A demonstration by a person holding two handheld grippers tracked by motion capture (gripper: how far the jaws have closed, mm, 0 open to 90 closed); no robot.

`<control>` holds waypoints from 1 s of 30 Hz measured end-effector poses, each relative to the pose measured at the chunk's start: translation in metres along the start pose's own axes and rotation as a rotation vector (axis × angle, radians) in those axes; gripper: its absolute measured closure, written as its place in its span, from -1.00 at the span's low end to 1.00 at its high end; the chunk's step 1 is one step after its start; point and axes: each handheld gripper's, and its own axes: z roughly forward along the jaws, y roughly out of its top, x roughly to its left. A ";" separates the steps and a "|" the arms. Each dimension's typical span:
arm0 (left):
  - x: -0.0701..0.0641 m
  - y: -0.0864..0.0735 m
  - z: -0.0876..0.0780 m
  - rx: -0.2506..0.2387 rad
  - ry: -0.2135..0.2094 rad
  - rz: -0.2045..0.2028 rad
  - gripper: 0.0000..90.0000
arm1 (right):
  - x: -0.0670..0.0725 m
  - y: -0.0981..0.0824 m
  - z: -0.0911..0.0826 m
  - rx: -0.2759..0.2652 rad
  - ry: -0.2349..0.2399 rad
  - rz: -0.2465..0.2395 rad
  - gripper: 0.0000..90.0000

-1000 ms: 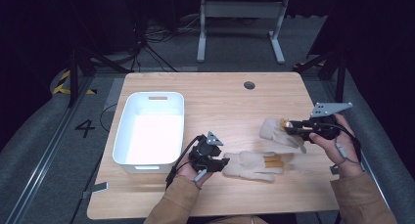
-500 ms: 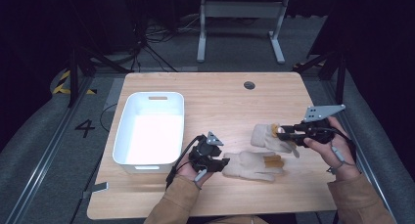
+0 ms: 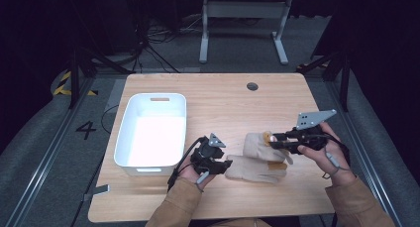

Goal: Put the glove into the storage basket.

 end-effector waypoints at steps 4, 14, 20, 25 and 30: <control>0.000 0.000 0.000 -0.002 -0.001 -0.001 0.27 | 0.004 0.001 0.007 0.008 0.018 -0.006 0.56; 0.000 0.000 0.000 0.002 0.001 0.003 0.27 | 0.016 0.002 0.030 0.012 0.089 -0.025 0.56; 0.000 0.000 0.000 0.000 0.002 0.003 0.27 | 0.020 0.000 0.042 0.030 0.114 -0.030 0.55; 0.000 0.000 0.000 0.001 0.004 0.002 0.27 | 0.016 -0.006 0.051 0.058 0.141 -0.007 0.55; 0.000 0.000 0.000 0.001 0.001 0.003 0.27 | 0.017 -0.009 0.057 0.124 0.138 -0.012 0.54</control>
